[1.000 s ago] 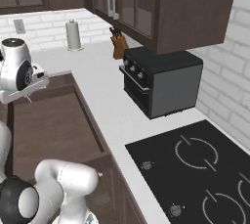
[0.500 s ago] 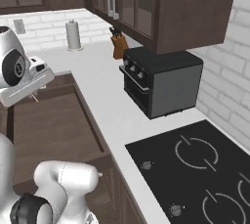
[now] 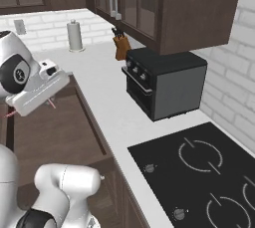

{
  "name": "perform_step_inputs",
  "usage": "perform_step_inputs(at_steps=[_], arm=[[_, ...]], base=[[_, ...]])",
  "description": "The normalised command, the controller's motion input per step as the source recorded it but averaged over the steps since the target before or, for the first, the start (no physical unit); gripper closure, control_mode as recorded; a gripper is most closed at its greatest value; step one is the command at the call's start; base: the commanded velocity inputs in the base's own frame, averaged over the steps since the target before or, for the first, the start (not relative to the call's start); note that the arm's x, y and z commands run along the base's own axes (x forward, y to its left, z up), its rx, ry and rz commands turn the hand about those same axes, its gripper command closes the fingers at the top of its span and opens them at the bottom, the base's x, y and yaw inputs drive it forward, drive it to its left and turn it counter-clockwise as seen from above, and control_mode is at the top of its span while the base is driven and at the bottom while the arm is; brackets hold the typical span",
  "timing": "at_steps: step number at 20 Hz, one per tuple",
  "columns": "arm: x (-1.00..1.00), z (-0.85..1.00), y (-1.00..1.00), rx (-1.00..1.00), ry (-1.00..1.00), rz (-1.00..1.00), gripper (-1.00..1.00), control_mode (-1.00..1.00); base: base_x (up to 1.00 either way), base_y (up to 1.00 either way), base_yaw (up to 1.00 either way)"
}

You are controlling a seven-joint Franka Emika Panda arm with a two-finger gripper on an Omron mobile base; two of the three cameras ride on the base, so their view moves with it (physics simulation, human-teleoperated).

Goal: Take a straw from the drawer in front and place it inside the glass cup on the dining counter.

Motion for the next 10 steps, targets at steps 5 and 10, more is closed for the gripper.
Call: perform_step_inputs(at_steps=[5,10], arm=[[0.05,0.00,-0.61,-0.02,0.00,-0.17,1.00,-1.00],[0.05,0.00,-0.56,0.00,0.00,-0.19,1.00,-1.00]], base=[[0.00,0.00,0.00],[0.00,0.00,0.00]])
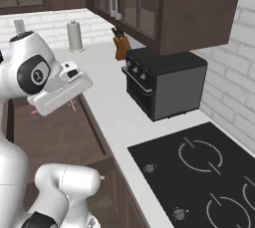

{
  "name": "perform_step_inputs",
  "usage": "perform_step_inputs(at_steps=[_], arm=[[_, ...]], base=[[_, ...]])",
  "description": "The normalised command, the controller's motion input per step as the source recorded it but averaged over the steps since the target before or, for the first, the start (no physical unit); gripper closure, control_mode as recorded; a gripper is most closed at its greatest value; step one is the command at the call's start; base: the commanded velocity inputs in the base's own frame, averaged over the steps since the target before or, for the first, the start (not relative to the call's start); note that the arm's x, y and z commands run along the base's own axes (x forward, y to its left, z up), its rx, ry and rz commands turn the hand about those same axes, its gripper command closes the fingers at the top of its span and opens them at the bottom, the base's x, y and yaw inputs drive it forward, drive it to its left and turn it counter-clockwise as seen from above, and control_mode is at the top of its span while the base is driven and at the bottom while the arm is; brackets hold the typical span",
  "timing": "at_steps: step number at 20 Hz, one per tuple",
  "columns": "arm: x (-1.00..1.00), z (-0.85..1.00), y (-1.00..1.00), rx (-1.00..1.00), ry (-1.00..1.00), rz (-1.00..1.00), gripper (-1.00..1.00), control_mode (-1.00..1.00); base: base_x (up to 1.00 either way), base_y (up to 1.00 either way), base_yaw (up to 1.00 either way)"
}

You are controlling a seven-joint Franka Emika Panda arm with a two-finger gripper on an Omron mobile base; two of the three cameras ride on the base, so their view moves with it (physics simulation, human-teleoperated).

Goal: Take a straw from the drawer in front and place it inside the glass cup on the dining counter.

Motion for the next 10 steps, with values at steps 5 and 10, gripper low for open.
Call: perform_step_inputs(at_steps=[5,10], arm=[[-0.24,0.00,-0.14,0.00,0.00,-0.10,1.00,1.00],[0.00,0.00,0.00,0.00,0.00,0.00,1.00,1.00]], base=[[-0.40,-0.04,-0.07],[-1.00,0.03,-0.12]])
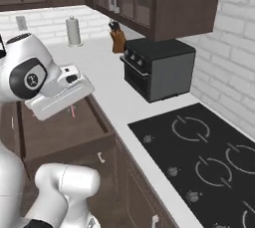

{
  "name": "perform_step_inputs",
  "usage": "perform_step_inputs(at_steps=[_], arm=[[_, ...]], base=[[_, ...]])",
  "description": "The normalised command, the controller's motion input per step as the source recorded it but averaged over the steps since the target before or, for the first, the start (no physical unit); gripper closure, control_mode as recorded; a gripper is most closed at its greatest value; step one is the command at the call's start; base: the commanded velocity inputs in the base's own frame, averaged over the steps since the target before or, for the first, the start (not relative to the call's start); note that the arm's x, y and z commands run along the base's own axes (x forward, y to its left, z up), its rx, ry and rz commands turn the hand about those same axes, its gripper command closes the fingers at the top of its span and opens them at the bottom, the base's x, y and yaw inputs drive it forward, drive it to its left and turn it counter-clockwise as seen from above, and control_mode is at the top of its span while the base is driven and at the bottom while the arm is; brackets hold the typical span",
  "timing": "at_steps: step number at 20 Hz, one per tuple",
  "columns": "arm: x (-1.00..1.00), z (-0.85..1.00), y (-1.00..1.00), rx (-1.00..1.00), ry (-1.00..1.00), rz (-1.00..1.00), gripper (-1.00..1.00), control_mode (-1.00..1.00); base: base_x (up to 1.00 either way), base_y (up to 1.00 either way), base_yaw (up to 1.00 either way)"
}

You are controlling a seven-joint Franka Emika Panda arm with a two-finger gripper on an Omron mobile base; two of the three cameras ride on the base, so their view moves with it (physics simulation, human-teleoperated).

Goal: Take a straw from the drawer in front and place it inside the glass cup on the dining counter.

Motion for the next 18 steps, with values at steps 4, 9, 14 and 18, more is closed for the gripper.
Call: perform_step_inputs(at_steps=[4,9,14,18], arm=[[0.00,0.00,0.00,0.00,0.00,0.00,1.00,1.00],[0.00,0.00,0.00,0.00,0.00,0.00,1.00,1.00],[0.00,0.00,0.00,0.00,0.00,0.00,1.00,1.00],[0.00,0.00,0.00,0.00,0.00,0.00,1.00,1.00]], base=[[-1.00,0.47,0.20],[-0.77,0.94,0.67],[-0.34,1.00,0.79],[-0.14,1.00,0.70]])
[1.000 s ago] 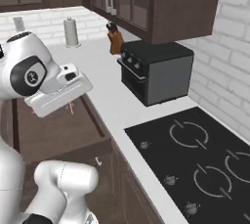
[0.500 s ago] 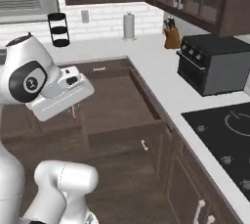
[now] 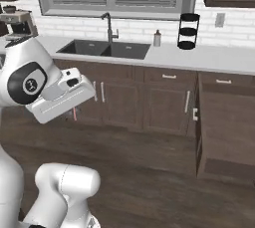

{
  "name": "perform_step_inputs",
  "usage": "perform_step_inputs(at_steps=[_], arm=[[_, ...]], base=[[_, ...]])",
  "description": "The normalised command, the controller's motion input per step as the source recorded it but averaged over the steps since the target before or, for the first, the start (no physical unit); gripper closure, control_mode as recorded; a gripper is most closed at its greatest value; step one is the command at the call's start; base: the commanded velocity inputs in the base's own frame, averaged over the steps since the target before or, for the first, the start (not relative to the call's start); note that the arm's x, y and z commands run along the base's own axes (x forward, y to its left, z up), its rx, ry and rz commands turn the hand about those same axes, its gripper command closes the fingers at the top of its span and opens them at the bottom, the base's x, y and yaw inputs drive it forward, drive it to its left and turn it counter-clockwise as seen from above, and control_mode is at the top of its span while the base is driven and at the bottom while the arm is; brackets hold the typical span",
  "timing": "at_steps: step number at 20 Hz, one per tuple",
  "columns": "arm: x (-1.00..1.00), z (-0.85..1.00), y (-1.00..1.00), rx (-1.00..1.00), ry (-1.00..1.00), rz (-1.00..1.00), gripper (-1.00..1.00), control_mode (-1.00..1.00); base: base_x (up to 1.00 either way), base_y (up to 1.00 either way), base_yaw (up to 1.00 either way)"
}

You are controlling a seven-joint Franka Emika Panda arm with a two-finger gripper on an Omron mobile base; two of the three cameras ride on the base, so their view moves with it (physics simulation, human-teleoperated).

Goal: Take a straw from the drawer in front and place it inside the glass cup on the dining counter.

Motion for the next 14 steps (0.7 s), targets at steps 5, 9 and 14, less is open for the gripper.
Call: perform_step_inputs(at_steps=[5,9,14], arm=[[0.00,0.00,0.00,0.00,0.00,0.00,1.00,1.00],[0.00,0.00,0.00,0.00,0.00,0.00,1.00,1.00],[0.00,0.00,0.00,0.00,0.00,0.00,1.00,1.00]], base=[[0.24,1.00,0.44],[0.98,0.60,0.27],[1.00,0.02,0.17]])
